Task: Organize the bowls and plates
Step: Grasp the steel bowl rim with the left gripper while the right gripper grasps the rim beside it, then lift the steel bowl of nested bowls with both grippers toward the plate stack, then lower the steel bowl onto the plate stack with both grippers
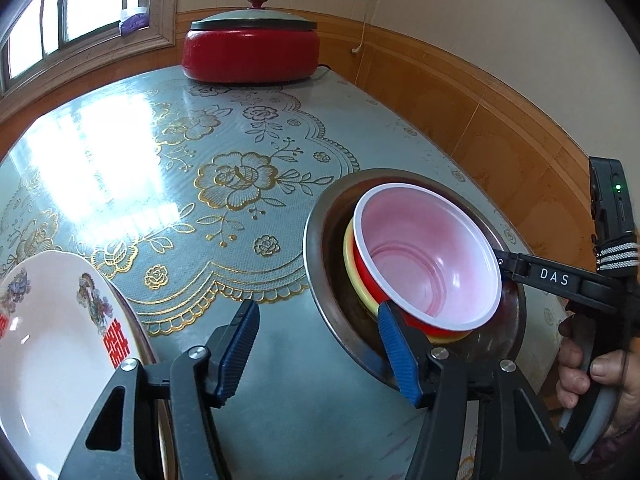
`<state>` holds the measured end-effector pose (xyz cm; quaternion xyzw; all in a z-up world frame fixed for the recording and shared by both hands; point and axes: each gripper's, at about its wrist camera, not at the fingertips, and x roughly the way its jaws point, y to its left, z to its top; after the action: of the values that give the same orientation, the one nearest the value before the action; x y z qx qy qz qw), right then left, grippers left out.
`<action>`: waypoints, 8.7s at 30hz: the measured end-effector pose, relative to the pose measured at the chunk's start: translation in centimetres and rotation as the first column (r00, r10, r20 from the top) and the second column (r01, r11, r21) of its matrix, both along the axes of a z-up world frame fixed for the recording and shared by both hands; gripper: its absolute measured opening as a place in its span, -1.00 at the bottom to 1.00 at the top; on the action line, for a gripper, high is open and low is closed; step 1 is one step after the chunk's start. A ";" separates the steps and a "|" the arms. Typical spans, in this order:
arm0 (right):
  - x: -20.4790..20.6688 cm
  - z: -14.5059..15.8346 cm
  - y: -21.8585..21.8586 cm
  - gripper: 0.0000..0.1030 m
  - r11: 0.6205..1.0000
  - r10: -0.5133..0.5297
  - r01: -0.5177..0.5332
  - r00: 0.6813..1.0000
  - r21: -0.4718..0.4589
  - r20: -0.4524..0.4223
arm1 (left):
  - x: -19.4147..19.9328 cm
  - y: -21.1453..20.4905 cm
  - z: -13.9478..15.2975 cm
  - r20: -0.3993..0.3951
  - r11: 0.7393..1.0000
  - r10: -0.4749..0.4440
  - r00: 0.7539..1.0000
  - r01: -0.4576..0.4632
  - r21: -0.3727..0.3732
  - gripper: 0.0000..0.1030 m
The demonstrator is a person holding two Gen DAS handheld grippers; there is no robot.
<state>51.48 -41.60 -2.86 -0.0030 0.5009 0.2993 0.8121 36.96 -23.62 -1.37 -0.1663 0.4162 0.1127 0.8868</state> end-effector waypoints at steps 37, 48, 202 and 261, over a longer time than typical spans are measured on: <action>-1.4 0.8 1.2 -0.42 0.982 0.159 -0.138 0.973 -0.129 0.166 | 0.7 0.5 -0.1 -0.041 0.998 0.048 0.998 -0.050 -0.048 -0.08; 0.5 0.1 1.8 -0.47 0.981 0.181 -0.173 0.979 -0.087 0.096 | 1.6 1.0 -0.4 -0.032 0.995 0.056 0.998 -0.058 -0.075 -0.20; -16.5 6.8 17.7 -0.83 0.835 0.508 -0.528 0.847 0.152 0.156 | -17.0 11.3 6.2 0.168 0.949 0.267 0.949 -0.289 0.126 -0.70; -24.0 3.4 15.7 -0.52 0.995 -0.039 0.030 0.996 0.099 0.084 | -19.6 17.9 0.8 0.082 0.990 -0.144 0.986 0.144 0.007 -0.42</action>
<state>27.51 -25.87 0.53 0.0327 0.4501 0.3090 0.8372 17.32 -5.70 -0.59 -0.1397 0.3902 0.0418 0.9091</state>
